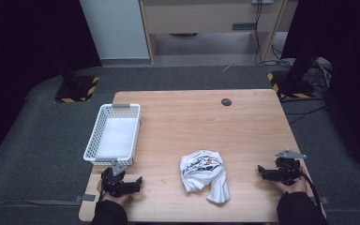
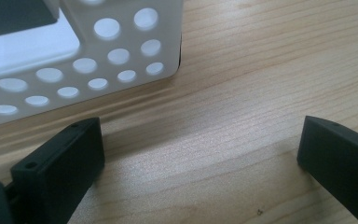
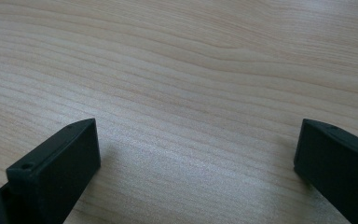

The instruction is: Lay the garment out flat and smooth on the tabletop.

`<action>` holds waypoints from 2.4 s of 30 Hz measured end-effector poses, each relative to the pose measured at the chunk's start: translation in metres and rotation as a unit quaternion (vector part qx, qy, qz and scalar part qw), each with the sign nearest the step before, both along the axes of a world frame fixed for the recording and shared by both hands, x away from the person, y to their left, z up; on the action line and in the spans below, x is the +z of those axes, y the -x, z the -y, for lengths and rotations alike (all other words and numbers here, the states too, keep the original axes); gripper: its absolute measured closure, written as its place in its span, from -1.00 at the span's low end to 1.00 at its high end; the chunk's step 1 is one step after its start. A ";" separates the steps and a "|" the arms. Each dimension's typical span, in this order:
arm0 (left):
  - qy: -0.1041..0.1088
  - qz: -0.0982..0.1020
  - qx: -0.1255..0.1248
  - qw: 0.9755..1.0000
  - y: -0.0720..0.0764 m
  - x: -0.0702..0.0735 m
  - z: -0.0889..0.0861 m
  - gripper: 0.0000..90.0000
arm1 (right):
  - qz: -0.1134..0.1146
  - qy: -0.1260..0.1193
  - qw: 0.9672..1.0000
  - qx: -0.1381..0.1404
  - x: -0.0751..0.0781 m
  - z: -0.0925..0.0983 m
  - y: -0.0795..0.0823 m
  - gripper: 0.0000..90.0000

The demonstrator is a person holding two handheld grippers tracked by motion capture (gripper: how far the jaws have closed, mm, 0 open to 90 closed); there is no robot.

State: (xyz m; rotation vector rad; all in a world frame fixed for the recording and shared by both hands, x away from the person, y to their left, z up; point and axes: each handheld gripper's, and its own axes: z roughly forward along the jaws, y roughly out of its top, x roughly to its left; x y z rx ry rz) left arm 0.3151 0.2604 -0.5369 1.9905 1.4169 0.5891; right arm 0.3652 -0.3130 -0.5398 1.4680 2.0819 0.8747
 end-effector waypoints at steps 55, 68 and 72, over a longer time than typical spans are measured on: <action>0.078 0.013 -0.046 0.996 0.015 0.063 0.059 -0.82 | 0.025 -0.101 0.994 0.037 0.060 -0.030 0.000 -0.84; 0.096 0.026 -0.065 0.993 -0.003 0.071 0.084 -0.80 | 0.027 -0.117 0.991 0.053 0.067 -0.043 -0.007 -0.81; 0.103 0.028 -0.068 0.992 -0.012 0.072 0.092 -0.81 | 0.025 -0.119 0.991 0.063 0.069 -0.053 -0.010 -0.80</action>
